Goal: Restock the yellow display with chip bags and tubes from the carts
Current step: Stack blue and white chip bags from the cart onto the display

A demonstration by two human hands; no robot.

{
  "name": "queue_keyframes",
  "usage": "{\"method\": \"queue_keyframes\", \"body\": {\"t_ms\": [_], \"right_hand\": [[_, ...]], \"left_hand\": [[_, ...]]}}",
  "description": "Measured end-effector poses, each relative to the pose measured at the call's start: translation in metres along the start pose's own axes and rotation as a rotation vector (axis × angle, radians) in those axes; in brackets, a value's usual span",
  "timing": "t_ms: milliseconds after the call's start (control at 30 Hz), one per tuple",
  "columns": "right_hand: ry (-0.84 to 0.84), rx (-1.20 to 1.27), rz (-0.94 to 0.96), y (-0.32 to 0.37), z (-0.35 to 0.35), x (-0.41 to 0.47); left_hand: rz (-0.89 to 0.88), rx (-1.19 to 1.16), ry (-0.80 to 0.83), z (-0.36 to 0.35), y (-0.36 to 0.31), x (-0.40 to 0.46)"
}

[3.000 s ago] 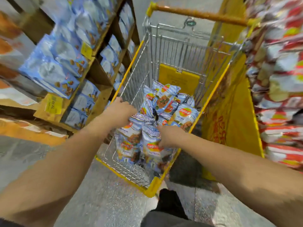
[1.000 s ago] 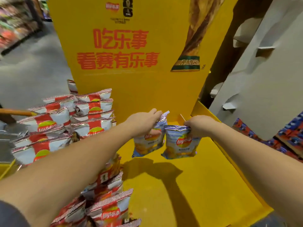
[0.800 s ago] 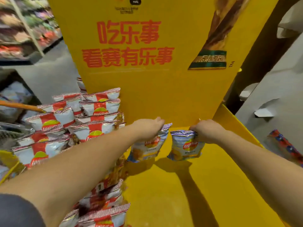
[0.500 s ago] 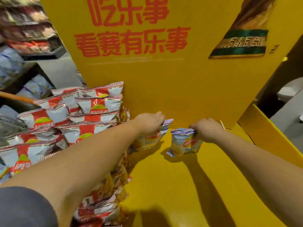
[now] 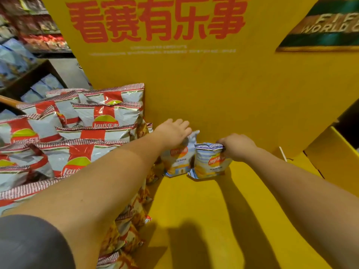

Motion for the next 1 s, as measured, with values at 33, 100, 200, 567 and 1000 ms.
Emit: {"method": "queue_keyframes", "body": {"t_ms": [33, 100, 200, 567, 1000], "right_hand": [[-0.015, -0.014, -0.008, 0.003, -0.001, 0.008], [-0.038, -0.028, -0.038, 0.008, -0.006, 0.022], [-0.077, -0.025, -0.076, 0.012, -0.012, 0.04], [-0.293, 0.025, -0.318, 0.013, -0.027, 0.061], [-0.149, 0.497, -0.214, 0.026, -0.05, 0.029]], "left_hand": [[0.05, 0.041, 0.015, -0.004, 0.0, 0.003], [0.207, 0.017, 0.053, -0.013, -0.002, 0.008], [0.507, -0.232, 0.184, -0.028, 0.001, 0.008], [0.731, -0.507, 0.126, -0.054, 0.006, 0.015], [0.676, -0.763, 0.059, -0.034, -0.006, -0.015]]}}
Point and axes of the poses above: each hand's wrist, its own x-axis towards the middle knuckle, its own z-axis out of the back of the hand, y = z × x, the point moved 4 cm from there along x, towards the middle knuckle, and after that the axes turned 5 degrees about y, right-handed, at the moved point
